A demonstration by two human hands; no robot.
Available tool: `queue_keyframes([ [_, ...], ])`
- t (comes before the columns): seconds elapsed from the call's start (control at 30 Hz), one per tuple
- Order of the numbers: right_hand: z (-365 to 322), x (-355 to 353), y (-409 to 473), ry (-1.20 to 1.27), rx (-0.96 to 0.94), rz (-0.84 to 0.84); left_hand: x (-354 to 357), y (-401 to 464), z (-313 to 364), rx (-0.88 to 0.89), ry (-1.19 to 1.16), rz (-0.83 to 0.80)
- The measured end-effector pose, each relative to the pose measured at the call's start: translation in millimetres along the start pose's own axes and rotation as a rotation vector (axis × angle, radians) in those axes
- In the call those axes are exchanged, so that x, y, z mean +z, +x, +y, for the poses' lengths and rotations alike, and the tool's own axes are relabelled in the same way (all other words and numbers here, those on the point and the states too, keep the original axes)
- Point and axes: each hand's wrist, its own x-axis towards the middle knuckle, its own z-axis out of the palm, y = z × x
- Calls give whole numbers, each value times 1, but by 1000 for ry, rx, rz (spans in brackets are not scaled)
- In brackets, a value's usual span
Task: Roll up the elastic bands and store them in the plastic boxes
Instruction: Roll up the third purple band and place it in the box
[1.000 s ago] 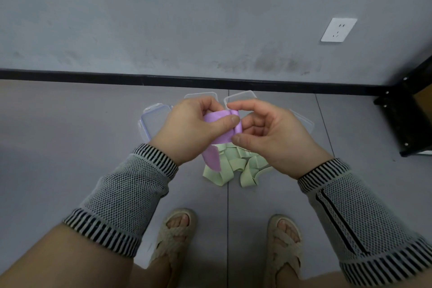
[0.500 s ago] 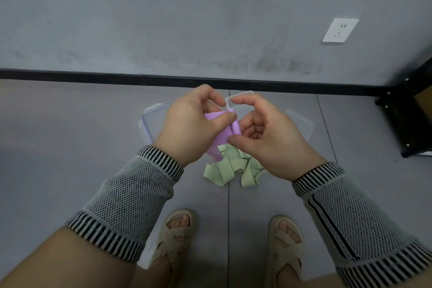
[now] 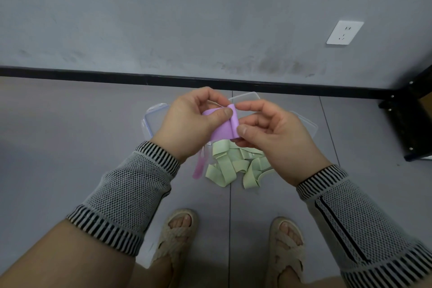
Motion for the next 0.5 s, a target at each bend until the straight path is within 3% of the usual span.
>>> queue_keyframes([
  [0.23,2,3,1,-99,-65,49,4,0,-1,8,-5,-14],
  [0.4,-1,1,-2,-40,-44,-30,0,1,1,-90,-228,-10],
  [0.5,-2,0,-3,-11,-46,-37,0,3,0,-103,-246,-19],
])
